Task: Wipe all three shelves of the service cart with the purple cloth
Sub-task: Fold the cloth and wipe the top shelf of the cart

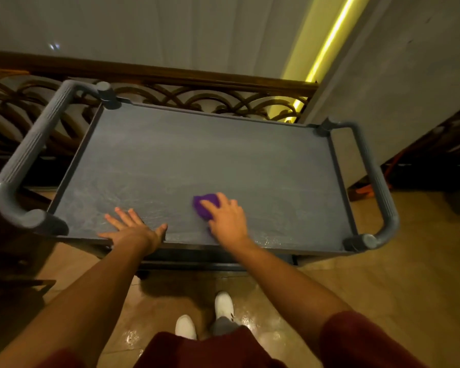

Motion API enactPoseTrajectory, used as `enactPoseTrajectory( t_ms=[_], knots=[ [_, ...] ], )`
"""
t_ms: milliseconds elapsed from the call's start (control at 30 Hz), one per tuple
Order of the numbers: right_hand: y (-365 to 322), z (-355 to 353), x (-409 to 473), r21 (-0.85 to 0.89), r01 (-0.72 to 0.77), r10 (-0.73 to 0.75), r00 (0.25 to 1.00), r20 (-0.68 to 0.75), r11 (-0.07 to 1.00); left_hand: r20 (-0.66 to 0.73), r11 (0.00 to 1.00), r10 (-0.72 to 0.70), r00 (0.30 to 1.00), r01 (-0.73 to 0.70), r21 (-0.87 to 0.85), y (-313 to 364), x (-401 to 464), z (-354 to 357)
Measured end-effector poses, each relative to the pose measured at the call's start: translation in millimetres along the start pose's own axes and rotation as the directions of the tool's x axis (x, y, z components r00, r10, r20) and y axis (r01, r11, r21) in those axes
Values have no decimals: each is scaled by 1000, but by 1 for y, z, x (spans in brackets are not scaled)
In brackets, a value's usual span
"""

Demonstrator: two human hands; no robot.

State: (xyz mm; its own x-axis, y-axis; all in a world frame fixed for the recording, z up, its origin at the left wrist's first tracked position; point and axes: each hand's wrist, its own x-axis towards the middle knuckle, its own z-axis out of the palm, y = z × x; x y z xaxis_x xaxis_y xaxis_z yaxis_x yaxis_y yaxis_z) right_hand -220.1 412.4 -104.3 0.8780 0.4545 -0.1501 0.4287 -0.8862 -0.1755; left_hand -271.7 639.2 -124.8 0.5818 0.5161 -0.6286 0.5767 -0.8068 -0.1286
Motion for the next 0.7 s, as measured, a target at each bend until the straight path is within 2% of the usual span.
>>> enactPoseTrajectory(
  t_ms=[67,167,267,333,400,433,500,567,633,700],
  knots=[
    [60,-7,-30,-54,-148,147,989,-12,988,4,1000,7,1000,-7,-13,0,-3,-2],
    [148,-21,-85,-110,-404,401,915,-48,908,14,1000,30,999,-30,-5,3,-8,-3],
    [169,-33,-91,-42,-557,556,830,-37,829,1,999,46,999,-46,-9,0,-12,-3],
    [151,-35,-75,41,-528,529,847,-52,849,-66,990,139,988,-139,7,6,-12,-7],
    [119,-31,-55,146,-399,414,906,-86,905,-149,946,323,935,-320,43,30,-15,-13],
    [101,-24,-47,160,-326,341,937,-77,932,-137,925,377,916,-378,21,49,-21,-16],
    [73,-10,-37,115,-212,212,977,5,971,-17,919,384,923,-384,-95,92,-39,-19],
    [74,-2,-43,37,-142,140,989,56,989,76,922,383,920,-377,-90,120,-51,-11],
    [112,-5,-60,20,-166,165,986,25,986,136,926,373,918,-377,4,132,-56,-3],
    [167,-13,-89,-16,-275,275,961,9,961,149,937,338,929,-348,42,133,-55,3]
  ],
)
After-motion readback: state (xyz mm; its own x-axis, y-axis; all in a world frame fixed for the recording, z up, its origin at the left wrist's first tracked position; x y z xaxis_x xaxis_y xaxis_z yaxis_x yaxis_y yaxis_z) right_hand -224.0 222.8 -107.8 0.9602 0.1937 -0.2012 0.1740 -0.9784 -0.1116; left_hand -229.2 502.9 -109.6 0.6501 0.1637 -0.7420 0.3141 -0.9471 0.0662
